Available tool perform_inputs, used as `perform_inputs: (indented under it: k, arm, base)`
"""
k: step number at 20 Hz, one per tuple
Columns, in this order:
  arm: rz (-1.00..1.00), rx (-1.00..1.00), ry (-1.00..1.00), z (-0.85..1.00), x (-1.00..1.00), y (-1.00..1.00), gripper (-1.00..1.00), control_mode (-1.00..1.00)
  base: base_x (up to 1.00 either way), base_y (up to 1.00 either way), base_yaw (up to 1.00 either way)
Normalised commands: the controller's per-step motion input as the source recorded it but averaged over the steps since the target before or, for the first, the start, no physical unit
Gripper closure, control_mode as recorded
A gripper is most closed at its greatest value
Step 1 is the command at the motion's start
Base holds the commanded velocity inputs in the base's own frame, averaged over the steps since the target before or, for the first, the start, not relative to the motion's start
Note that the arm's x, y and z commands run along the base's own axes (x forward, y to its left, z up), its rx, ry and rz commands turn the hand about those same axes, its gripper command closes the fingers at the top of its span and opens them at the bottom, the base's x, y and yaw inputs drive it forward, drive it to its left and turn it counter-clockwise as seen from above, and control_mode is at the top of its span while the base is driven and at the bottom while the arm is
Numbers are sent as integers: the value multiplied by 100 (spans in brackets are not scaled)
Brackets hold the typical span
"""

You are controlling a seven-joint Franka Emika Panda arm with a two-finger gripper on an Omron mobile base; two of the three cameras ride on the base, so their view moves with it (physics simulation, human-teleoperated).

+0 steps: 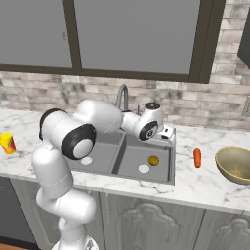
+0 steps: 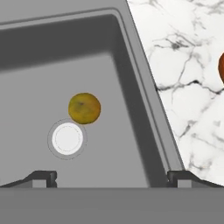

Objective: Remove the carrot and orange from the sink. Then move the bowl and cup from the counter to the sink for washing.

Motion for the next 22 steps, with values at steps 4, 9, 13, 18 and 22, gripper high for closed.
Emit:
perform_inputs:
  k: [4,9,13,18,22]
  arm:
    - [0,0,0,-9,12,31,-100,-100]
    - [0,0,2,-13,21,24,-100,-100]
    - [0,0,8,-13,25,8,-100,-100]
    - [0,0,8,-13,25,-1,-100,-100]
    - [0,0,5,-9,30,0,-100,-100]
  base:
    - [0,0,0]
    - [0,0,0]
    - [0,0,0]
    - [0,0,0]
    - [0,0,0]
